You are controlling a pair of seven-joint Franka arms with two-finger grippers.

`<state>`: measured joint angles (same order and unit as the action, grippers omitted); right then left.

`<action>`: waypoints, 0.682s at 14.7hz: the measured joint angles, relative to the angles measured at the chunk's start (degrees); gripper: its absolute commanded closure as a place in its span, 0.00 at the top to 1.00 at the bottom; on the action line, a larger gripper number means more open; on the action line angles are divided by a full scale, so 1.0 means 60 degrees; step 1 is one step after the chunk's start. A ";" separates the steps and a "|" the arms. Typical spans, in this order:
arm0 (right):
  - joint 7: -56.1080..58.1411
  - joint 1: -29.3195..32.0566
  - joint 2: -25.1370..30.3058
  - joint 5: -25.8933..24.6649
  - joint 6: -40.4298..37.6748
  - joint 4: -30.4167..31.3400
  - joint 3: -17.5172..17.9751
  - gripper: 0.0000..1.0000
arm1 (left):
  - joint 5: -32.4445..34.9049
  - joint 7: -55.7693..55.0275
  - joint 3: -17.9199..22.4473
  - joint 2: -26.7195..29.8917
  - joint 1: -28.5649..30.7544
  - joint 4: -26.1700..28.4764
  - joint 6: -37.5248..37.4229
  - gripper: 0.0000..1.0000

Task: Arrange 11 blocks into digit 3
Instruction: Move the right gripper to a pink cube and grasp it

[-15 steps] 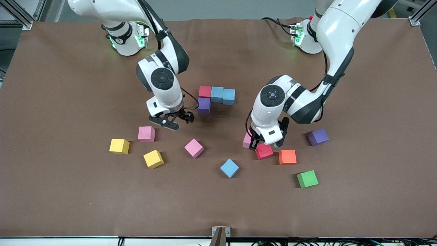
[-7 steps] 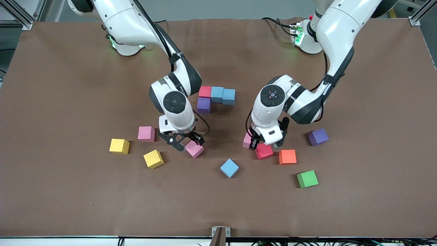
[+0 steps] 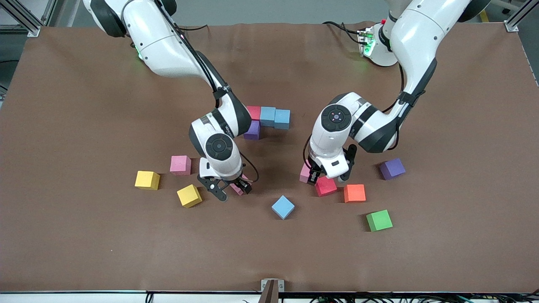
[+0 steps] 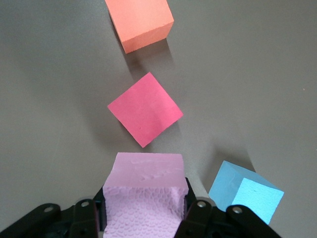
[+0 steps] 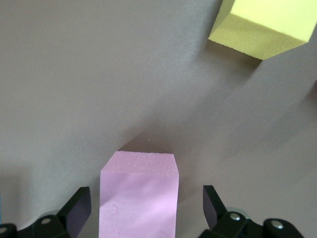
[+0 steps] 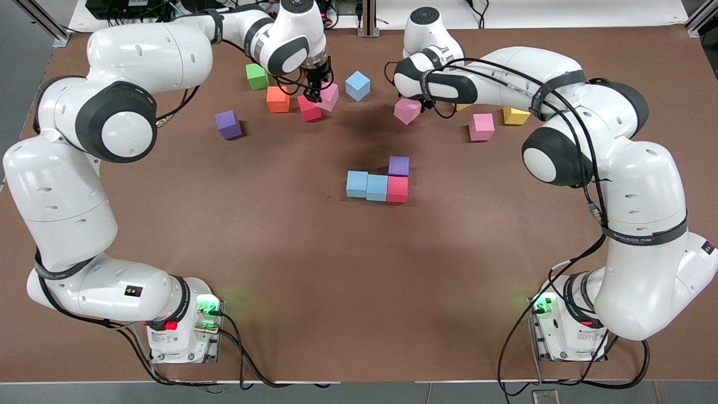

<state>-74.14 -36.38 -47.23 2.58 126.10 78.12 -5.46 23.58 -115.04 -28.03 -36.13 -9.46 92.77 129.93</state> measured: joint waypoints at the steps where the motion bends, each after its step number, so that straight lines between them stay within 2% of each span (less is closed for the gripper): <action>1: -0.0156 0.0013 -0.0001 0.0012 0.0010 -0.0014 0.0000 0.93 | 0.0000 0.0000 0.0000 0.0000 0.0000 0.0000 -0.0002 0.39; 4: -0.0678 0.0016 -0.0050 0.0039 0.0020 -0.0024 0.0010 0.88 | 0.0000 0.0000 0.0000 0.0000 0.0000 0.0000 -0.0004 0.39; 6: -0.0763 0.0012 -0.0144 0.0070 0.0031 -0.0031 0.0044 0.69 | 0.0000 0.0000 0.0000 0.0000 0.0000 0.0000 -0.0004 0.39; 7: -0.0809 0.0002 -0.0200 0.0073 0.0049 -0.0034 0.0066 0.56 | 0.0000 0.0000 0.0000 0.0000 0.0001 0.0000 -0.0004 0.39; 10: -0.0766 -0.0048 -0.0284 0.0063 0.0218 -0.0051 0.0103 0.04 | 0.0000 0.0000 0.0001 0.0000 0.0002 0.0000 -0.0004 0.39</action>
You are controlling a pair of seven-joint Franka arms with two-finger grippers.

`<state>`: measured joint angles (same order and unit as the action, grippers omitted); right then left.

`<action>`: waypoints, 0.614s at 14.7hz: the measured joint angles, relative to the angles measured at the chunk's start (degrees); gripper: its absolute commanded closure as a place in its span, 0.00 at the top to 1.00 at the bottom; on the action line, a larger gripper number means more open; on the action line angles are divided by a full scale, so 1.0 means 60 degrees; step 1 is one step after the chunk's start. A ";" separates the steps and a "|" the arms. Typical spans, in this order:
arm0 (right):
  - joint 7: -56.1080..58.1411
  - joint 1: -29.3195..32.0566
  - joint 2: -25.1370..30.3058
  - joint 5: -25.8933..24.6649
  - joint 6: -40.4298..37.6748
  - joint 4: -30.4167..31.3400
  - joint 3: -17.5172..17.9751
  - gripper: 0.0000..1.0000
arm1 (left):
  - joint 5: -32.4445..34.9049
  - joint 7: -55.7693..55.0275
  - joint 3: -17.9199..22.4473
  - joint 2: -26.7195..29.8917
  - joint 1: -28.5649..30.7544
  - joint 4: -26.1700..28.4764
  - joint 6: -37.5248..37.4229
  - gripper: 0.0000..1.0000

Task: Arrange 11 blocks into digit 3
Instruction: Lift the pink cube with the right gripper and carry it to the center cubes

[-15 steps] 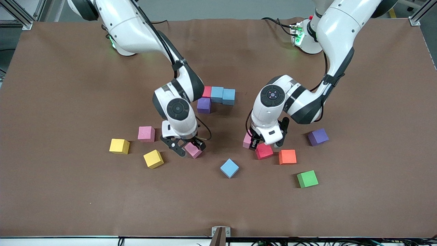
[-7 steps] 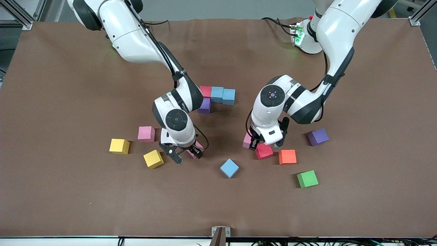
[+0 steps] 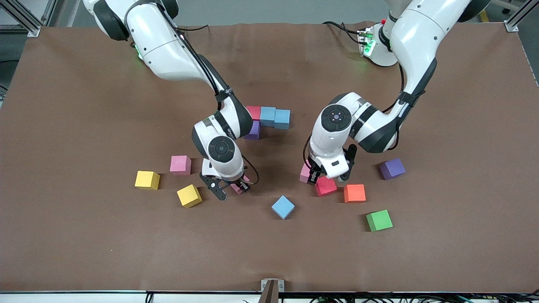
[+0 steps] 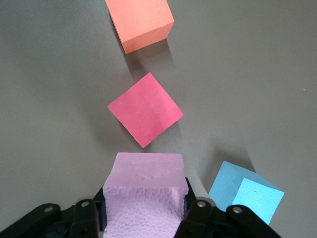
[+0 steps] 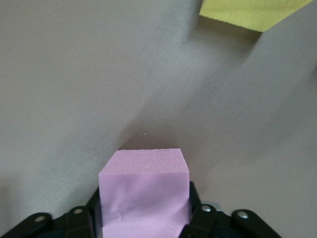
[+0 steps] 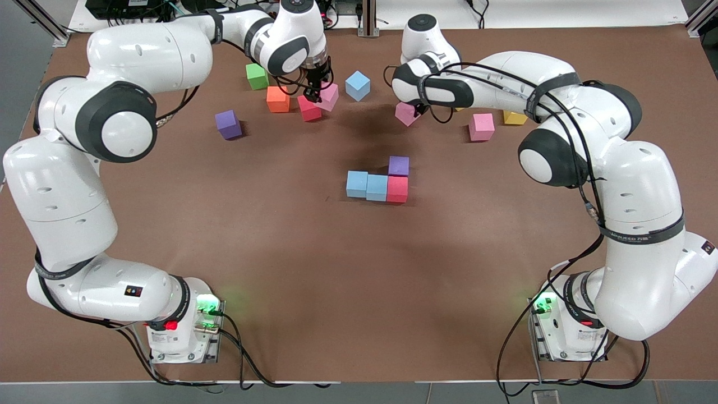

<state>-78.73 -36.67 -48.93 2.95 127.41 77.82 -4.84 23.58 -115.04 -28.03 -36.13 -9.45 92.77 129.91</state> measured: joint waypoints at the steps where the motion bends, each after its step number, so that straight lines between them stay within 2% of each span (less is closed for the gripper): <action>1: 0.0319 -0.0003 -0.0002 0.0002 0.0019 -0.0014 0.0006 0.00 | 0.0000 0.0000 -0.0001 0.0000 -0.0001 0.0000 0.0000 0.39; 6: 0.3286 -0.0018 0.0041 0.0007 0.0037 -0.0010 0.0139 0.02 | 0.0000 0.0000 0.0000 0.0000 0.0001 0.0000 0.0000 0.39; 9: 0.5285 -0.0040 0.0405 0.0010 0.0041 0.0354 0.0257 0.03 | 0.0000 0.0000 0.0000 0.0000 0.0003 0.0000 0.0000 0.39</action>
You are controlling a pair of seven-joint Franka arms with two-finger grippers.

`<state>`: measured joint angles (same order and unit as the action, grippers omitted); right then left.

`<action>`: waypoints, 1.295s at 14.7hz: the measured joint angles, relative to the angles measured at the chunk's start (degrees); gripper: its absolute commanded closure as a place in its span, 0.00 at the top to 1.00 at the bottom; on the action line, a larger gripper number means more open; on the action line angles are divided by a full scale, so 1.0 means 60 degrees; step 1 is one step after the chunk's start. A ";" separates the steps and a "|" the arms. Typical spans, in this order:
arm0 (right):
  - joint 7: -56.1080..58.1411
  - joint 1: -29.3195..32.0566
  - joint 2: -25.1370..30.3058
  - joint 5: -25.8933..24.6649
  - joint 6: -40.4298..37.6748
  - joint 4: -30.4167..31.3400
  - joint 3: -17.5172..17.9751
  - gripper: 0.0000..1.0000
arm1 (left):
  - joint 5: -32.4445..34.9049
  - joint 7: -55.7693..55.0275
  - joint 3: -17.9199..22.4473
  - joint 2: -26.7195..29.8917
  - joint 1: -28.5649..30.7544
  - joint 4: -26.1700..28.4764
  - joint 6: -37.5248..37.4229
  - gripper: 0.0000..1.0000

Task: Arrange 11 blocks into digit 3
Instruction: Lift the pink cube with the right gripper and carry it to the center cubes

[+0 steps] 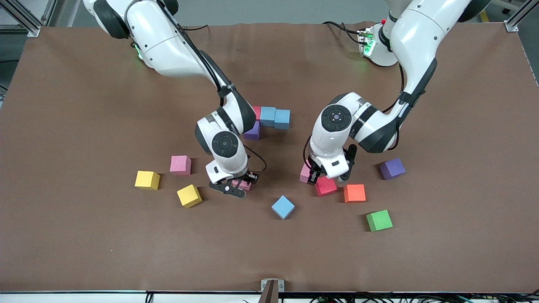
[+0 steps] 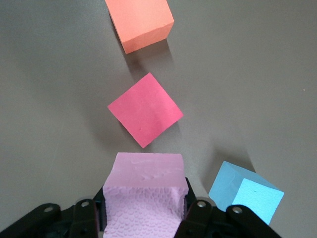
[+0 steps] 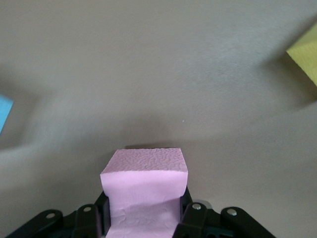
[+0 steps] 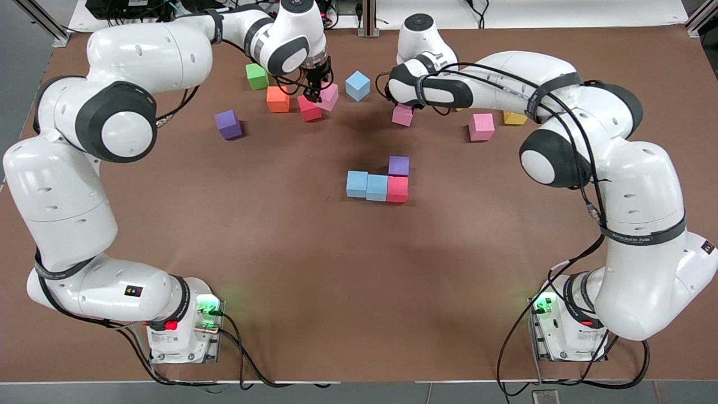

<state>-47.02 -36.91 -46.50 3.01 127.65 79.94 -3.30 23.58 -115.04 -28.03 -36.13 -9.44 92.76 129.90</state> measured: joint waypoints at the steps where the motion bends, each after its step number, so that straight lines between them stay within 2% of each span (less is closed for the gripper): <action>1: 0.0399 -0.0018 0.0249 0.0000 0.0085 0.0317 0.0047 0.03 | 0.0000 0.0000 0.0000 0.0000 0.0000 0.0000 0.0000 0.39; 5: 0.0962 -0.0479 0.1545 -0.0003 0.1334 0.2564 0.0139 0.03 | 0.0000 0.0000 0.0000 0.0000 0.0001 0.0000 0.0000 0.39; 8: 0.0961 -0.0966 0.2081 -0.0004 0.1488 0.3570 0.0148 0.03 | 0.0000 0.0000 0.0000 0.0000 0.0001 0.0000 0.0000 0.39; 19: 0.0953 -0.1201 0.2188 -0.0004 0.1607 0.4127 0.0146 0.03 | 0.0000 0.0000 0.0037 0.0000 0.0061 -0.0001 0.0000 0.39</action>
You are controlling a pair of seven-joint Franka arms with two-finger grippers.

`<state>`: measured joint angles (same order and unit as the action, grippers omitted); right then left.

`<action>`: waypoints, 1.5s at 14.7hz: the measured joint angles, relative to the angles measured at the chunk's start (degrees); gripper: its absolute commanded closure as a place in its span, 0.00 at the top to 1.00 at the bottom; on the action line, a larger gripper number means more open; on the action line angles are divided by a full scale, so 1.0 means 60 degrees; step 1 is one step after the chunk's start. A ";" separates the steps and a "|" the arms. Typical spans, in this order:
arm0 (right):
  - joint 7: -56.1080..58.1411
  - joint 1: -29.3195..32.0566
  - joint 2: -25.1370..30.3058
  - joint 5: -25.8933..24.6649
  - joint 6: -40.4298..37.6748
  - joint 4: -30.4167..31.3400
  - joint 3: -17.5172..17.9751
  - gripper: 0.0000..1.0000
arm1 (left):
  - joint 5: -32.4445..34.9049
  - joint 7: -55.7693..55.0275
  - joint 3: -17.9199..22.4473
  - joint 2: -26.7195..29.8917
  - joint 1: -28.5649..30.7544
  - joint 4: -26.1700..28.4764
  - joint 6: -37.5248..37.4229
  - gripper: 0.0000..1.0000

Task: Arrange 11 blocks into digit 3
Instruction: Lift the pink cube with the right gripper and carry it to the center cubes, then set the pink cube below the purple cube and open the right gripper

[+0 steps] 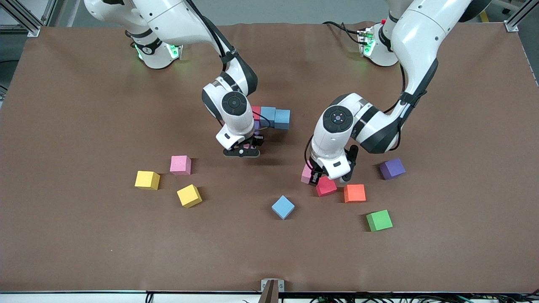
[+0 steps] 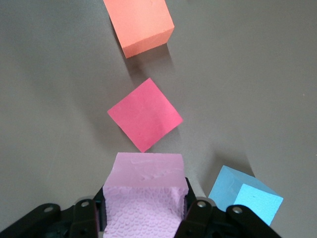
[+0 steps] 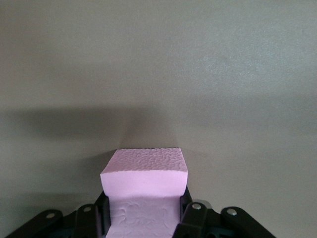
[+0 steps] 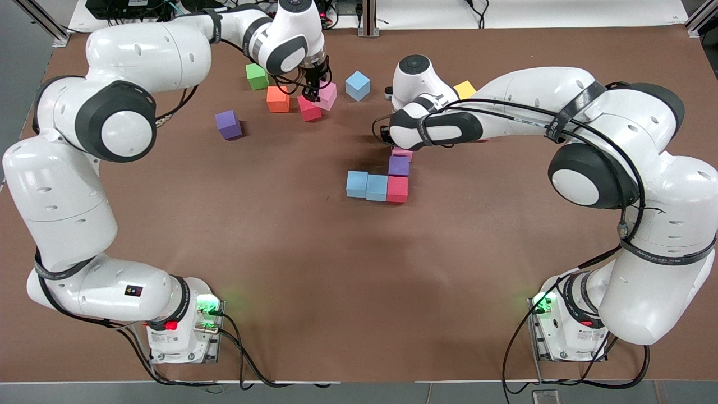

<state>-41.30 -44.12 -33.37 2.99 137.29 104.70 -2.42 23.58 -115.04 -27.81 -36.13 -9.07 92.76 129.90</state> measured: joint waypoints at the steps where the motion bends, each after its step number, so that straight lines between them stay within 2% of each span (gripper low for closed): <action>1: -0.0010 -0.0011 0.0000 0.0000 0.0006 0.0004 0.0002 0.03 | 0.0000 0.0000 0.0000 0.0000 0.0016 0.0000 0.0000 0.39; 16: -0.0355 -0.0181 0.0000 0.0010 0.0059 0.0016 0.0021 0.03 | 0.0000 0.0000 -0.0001 0.0000 0.0023 0.0000 0.0000 0.39; 18: -0.0358 -0.0192 0.0000 0.0010 0.0059 0.0025 0.0028 0.06 | 0.0000 0.0000 -0.0001 0.0000 0.0023 0.0000 0.0000 0.39; 19: -0.0359 -0.0193 0.0000 0.0010 0.0059 0.0030 0.0029 0.17 | 0.0000 0.0000 -0.0001 0.0000 0.0023 0.0000 0.0000 0.39; 20: -0.0361 -0.0193 0.0000 0.0010 0.0059 0.0032 0.0029 0.41 | 0.0000 0.0000 -0.0001 0.0000 0.0023 0.0000 0.0000 0.39; 21: -0.0374 -0.0193 0.0000 0.0010 0.0059 0.0032 0.0028 0.99 | 0.0000 0.0000 -0.0001 0.0000 0.0023 -0.0001 0.0000 0.39; 22: -0.0406 -0.0192 0.0000 0.0011 0.0058 0.0032 0.0022 1.00 | 0.0000 0.0000 -0.0001 0.0000 0.0023 -0.0001 0.0000 0.39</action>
<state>-43.74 -45.27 -33.37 3.06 137.64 104.90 -2.29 23.58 -115.04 -27.82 -36.13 -8.93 92.75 129.90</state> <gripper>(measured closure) 0.471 0.449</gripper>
